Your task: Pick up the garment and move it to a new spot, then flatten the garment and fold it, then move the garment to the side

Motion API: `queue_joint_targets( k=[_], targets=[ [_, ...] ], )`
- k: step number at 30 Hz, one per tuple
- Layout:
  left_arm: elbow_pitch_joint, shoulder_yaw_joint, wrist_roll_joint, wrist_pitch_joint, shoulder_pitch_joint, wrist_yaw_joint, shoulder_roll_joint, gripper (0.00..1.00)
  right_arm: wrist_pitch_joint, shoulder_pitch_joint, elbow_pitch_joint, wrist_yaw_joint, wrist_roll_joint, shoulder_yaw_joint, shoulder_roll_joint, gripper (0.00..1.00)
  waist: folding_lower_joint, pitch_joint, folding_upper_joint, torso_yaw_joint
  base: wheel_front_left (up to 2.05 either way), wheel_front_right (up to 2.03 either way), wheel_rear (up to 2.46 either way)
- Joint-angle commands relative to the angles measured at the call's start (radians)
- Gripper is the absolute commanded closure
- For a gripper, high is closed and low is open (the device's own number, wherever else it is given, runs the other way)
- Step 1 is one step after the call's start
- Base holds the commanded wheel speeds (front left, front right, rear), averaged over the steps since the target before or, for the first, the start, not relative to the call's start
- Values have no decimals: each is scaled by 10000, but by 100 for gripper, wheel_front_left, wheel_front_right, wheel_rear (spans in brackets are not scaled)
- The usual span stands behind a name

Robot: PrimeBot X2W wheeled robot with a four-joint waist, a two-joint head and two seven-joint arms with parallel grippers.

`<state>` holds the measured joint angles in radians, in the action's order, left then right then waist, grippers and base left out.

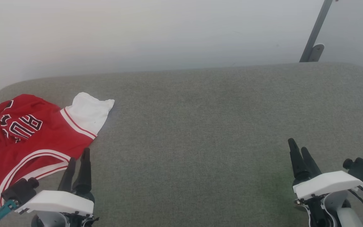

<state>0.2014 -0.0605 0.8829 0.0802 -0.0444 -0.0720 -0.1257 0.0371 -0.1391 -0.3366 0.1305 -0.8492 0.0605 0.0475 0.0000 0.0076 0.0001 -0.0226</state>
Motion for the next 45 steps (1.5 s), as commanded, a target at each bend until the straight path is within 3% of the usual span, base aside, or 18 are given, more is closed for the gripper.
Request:
queue_joint_targets(
  k=[1,19,45],
  targets=[
    [-152,-67,-307,93,-134,-85,-63,0,122,-251,58,2,300,-9,37,0,0,5,-1,-9,0,0,0],
    [-416,-383,-2681,623,-48,-374,117,0,624,-408,89,2,2345,19,26,0,0,51,-1,-105,0,0,0],
    [-766,-746,-5074,1231,133,-536,239,0,1158,-553,124,3,4585,-154,34,0,0,47,-1,-204,0,0,0]
  ],
)
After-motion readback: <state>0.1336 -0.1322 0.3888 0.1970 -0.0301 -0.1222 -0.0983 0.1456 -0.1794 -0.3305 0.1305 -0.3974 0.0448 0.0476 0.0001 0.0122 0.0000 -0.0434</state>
